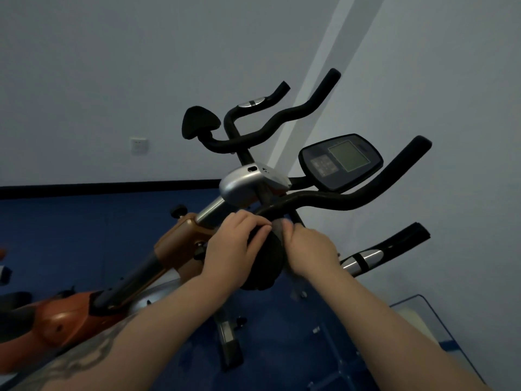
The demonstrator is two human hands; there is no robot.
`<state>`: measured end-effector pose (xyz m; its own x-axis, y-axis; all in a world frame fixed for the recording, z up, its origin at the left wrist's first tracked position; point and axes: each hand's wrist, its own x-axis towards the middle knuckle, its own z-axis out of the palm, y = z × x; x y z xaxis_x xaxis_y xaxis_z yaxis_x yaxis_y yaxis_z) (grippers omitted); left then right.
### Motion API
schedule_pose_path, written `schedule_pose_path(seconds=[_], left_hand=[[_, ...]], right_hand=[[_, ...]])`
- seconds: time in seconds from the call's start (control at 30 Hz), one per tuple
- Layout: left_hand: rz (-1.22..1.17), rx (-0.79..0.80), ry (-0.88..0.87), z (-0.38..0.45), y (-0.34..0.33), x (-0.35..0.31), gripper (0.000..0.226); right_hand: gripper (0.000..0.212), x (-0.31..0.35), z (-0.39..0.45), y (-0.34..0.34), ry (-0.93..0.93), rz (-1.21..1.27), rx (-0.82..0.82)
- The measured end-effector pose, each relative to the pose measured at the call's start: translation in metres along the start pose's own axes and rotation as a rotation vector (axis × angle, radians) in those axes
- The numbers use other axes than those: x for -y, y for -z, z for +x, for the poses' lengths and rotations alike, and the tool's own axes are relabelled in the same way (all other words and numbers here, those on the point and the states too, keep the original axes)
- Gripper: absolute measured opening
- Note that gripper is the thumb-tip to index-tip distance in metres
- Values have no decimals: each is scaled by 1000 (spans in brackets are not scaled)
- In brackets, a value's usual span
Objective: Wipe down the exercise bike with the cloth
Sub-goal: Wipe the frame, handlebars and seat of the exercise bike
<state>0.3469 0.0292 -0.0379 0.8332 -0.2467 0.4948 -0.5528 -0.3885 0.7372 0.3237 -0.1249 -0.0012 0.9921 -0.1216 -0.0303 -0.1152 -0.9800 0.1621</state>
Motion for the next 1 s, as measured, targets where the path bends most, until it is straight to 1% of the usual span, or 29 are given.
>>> schedule_pose_path(seconds=[0.07,0.13,0.17,0.2,0.27,0.3,0.37,0.4,0.43,0.5,0.53,0.57,0.63,0.67,0.73,0.77,0.83,0.9,1.0], left_hand=[[-26,-14,15,-2,0,0,19],[-32,-3,11,-5,-1,1,18],[-32,6,13,-6,-1,2,18],[-32,10,17,-6,-1,3,18],[-33,11,19,-4,1,4,18],[-34,8,15,-3,2,4,18],[-38,6,9,-2,3,5,16],[-44,12,13,-3,3,4,15],[-50,18,21,-5,2,3,15],[-57,26,22,-5,2,1,17],[-60,29,15,-5,2,0,17],[-65,29,10,-4,3,1,18],[-71,18,6,-2,4,2,18],[-71,13,6,-1,5,3,18],[-77,14,-1,-1,4,3,17],[-84,16,-5,-2,4,3,17],[-101,17,-11,-3,3,3,17],[-112,15,-19,-4,3,4,18],[-123,-5,-30,-1,3,5,20]], right_hand=[[35,3,8,-1,-94,62,-14],[44,2,-6,-4,-189,59,-52],[46,0,-16,-11,-158,7,-117],[47,-1,-24,-14,-121,-11,-123],[51,-5,-18,-6,-110,65,-31],[54,-6,-6,-2,-128,140,49],[59,-4,12,8,-197,381,194],[58,-1,12,9,-221,467,211],[55,0,8,6,-222,463,184],[48,-1,-8,-3,-188,280,72],[46,-3,-16,-5,-174,219,53],[46,-6,-17,-6,-163,213,69],[51,-7,-3,2,-162,286,176],[55,-6,6,6,-183,363,217],[60,-3,15,12,-235,524,224],[60,-2,13,11,-239,534,210],[57,-4,3,6,-203,426,187],[54,-10,-6,0,-188,345,211],[62,-10,8,5,-182,405,248]])
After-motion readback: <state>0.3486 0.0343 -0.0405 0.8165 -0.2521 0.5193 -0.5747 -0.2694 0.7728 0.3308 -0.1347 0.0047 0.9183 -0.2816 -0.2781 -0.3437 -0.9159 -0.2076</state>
